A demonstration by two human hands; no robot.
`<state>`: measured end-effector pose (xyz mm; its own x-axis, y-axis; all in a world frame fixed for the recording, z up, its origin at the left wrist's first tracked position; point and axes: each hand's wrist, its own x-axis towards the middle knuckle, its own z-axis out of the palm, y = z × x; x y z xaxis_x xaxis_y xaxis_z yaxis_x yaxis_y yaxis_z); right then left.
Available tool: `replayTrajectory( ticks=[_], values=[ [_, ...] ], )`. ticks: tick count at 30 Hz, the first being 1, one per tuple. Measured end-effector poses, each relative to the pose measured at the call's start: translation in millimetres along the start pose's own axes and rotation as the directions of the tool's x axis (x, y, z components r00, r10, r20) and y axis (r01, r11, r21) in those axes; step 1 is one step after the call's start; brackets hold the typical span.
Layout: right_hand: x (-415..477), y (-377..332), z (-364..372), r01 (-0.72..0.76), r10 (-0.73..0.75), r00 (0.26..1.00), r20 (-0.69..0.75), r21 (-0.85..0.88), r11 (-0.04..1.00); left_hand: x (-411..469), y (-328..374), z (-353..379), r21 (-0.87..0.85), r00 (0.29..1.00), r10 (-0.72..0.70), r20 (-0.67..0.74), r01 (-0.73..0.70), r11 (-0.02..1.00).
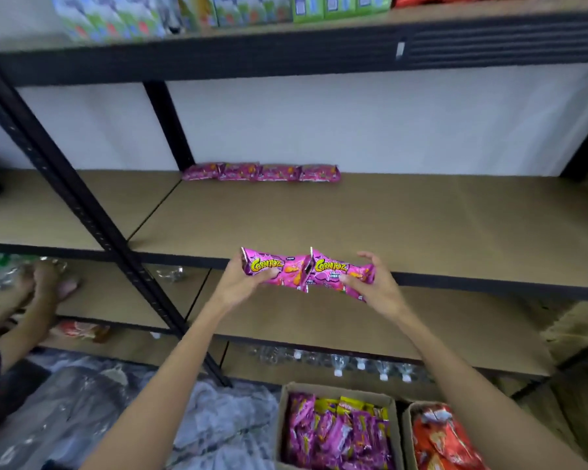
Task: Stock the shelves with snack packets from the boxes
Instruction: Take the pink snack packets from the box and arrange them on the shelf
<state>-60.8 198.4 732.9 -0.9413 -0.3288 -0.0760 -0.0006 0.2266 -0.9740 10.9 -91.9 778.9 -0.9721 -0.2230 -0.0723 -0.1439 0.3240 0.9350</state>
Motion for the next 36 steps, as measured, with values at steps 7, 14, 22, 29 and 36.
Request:
replayTrajectory(
  ticks=[7, 14, 22, 29, 36],
  values=[
    [50, -55, 6, 0.066, -0.066, 0.997, 0.041, -0.014, 0.998, 17, 33, -18, -0.033, 0.987, 0.035, -0.156, -0.04, 0.999],
    [119, -88, 52, 0.097, -0.09, 0.993, 0.074, -0.091, 0.991, 62, 25, -70, -0.11, 0.981, -0.032, -0.19, 0.011, 0.994],
    [204, -104, 126, 0.1, -0.096, 0.995, 0.038, -0.147, 0.984, 142, -5, -149, -0.089, 0.987, 0.005, -0.159, -0.02, 0.996],
    [260, -123, 178, 0.086, -0.086, 0.996, 0.011, -0.208, 0.974, 205, -29, -200, -0.138, 0.978, -0.084, -0.193, 0.058, 0.989],
    [300, -129, 214, 0.146, -0.179, 0.98, -0.082, -0.308, 0.94, 256, -58, -230, -0.17, 0.97, -0.079, -0.229, 0.04, 0.985]
  ],
)
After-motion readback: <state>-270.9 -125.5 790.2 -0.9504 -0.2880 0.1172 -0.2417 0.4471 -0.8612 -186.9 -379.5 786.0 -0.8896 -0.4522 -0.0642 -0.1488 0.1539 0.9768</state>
